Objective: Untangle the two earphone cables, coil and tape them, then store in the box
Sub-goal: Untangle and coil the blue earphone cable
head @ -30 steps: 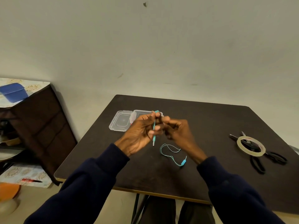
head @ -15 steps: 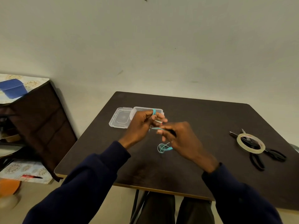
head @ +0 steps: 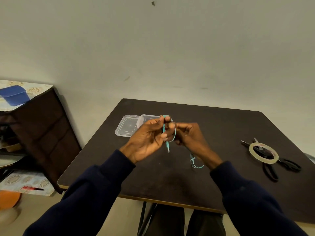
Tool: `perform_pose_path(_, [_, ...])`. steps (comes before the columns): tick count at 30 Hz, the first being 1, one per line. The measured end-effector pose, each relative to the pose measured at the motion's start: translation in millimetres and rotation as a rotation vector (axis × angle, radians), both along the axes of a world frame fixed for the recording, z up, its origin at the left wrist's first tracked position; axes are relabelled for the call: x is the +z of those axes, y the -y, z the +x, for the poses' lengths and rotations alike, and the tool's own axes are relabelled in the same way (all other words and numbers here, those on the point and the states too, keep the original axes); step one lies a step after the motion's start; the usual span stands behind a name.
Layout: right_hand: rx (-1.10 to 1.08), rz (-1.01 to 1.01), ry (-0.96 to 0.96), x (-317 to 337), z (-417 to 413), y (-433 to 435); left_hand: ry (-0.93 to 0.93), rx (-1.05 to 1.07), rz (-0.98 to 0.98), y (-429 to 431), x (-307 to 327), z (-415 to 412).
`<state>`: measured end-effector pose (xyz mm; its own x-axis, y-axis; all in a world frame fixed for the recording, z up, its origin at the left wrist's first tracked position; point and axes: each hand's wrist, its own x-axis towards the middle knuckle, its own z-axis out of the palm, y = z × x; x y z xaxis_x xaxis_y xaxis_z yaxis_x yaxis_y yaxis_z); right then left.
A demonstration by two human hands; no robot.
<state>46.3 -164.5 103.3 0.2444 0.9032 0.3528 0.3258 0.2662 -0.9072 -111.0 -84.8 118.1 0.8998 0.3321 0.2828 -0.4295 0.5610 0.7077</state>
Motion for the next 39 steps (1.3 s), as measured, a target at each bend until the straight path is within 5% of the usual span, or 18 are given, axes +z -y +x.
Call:
perform_pose_path(3, [0.076,-0.092,-0.029,-16,-20,6,0.101,0.075,-0.082,-4,7,0])
perform_pose_path(7, [0.179,-0.127,-0.046,-18,-32,15,0.005,0.382,0.223,-11,2,9])
perform_pose_path(11, [0.131,-0.172,0.253,-5,-29,26,-0.2,0.791,0.808,-20,-19,10])
perform_pose_path(16, [-0.015,-0.039,0.597,19,-12,29,-0.434,0.728,0.97,-14,-38,5])
perform_pose_path(23, [-0.1,0.222,0.814,33,16,9,-0.479,0.261,0.631,6,-22,5])
perform_pose_path(29, [-0.073,0.123,0.363,12,18,2,-0.122,-0.082,0.055,-3,-1,-8])
perform_pose_path(35, [0.107,-0.15,-0.133,-25,-15,14,-0.003,0.139,-0.061,-9,19,-6])
perform_pose_path(39, [0.176,-0.179,0.053,-31,-32,25,-0.026,0.432,0.119,-13,12,4])
